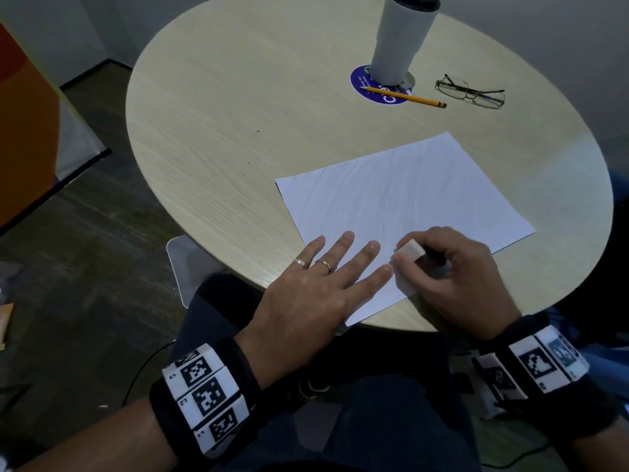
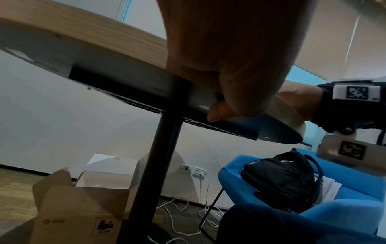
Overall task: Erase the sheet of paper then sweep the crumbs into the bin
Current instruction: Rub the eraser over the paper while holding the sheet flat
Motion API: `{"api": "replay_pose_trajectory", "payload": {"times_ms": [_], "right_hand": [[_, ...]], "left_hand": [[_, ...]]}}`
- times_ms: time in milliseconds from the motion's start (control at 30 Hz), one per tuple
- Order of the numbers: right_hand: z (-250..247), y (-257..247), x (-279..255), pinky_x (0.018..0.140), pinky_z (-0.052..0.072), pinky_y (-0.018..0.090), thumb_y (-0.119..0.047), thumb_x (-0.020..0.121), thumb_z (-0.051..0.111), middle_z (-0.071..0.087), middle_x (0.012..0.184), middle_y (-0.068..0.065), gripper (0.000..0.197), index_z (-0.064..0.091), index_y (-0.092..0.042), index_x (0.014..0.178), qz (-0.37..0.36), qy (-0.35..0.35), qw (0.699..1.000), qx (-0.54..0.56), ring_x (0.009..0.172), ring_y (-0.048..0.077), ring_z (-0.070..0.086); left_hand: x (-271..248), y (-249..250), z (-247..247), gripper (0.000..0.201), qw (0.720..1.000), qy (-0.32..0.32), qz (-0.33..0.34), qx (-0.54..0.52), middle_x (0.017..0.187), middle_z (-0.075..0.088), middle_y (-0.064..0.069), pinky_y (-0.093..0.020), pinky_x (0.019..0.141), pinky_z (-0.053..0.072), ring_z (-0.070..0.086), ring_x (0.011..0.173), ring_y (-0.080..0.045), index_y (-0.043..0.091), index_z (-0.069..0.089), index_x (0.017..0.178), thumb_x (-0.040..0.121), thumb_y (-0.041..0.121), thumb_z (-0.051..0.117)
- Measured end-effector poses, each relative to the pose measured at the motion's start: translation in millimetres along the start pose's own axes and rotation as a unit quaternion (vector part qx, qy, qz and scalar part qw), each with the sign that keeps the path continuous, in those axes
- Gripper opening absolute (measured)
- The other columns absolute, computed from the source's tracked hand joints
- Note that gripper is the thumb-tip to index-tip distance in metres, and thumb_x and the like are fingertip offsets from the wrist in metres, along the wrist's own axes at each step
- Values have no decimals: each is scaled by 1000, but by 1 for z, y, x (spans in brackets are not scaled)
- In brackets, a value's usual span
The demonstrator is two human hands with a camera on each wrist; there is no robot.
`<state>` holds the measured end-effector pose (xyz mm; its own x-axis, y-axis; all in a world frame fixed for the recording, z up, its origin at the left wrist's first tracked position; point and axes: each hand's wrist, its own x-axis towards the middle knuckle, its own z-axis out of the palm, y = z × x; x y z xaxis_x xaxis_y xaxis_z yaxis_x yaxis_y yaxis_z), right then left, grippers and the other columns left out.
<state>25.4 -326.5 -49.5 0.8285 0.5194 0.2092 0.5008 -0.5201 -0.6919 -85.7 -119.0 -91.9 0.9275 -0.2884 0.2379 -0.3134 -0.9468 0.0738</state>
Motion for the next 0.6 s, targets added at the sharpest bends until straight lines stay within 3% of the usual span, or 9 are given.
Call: {"api": "replay_pose_trajectory", "payload": {"times_ms": [100,200,267,333,400,500,600], "right_hand": [[-11,16,9,77,58,49,-17,92,81,76,83,-3,10,77,-23,84,49,20,998,26,81,24,71],[-15,19,11,80,58,51,-17,93,79,76,86,-7,11,76,-24,85,38,35,999,-3,85,24,71],[-9,11,7,78,58,49,-16,94,77,76,85,-8,10,75,-23,87,22,25,999,-4,83,21,71],[-6,10,6,75,59,51,-15,95,76,76,82,-5,12,74,-23,86,36,18,999,18,79,23,72],[-8,12,8,75,60,52,-14,95,76,76,81,-3,13,74,-22,85,53,19,997,46,76,23,73],[-4,7,9,79,59,45,-18,94,77,76,86,-8,8,76,-25,89,29,21,999,33,83,18,73],[6,-1,6,78,55,43,-19,93,77,74,86,-9,6,75,-23,90,-10,-8,1000,-5,86,18,68]], "left_hand": [[0,1,0,81,1000,-7,-4,-4,170,32,-3,-54,123,33,33,155,-34,28,40,160,83,13,63],[1,-3,-2,78,1000,-17,1,-20,170,32,-2,-52,124,32,32,155,-33,29,41,160,89,21,71],[1,-6,-7,71,999,-33,12,-31,170,31,-3,-52,125,29,30,157,-32,29,40,160,93,36,61],[1,-7,-14,78,997,-60,11,-41,172,28,0,-51,127,24,25,159,-30,31,37,161,92,61,60],[0,-3,-19,81,996,-59,-16,-66,171,28,4,-48,128,20,21,160,-25,34,40,160,93,80,47],[1,3,-23,57,993,-21,-46,-110,167,38,7,-46,126,22,27,158,-21,38,50,152,106,66,33],[2,3,-18,42,991,3,-59,-120,163,45,8,-45,125,26,34,155,-21,38,58,146,109,48,40]]}}
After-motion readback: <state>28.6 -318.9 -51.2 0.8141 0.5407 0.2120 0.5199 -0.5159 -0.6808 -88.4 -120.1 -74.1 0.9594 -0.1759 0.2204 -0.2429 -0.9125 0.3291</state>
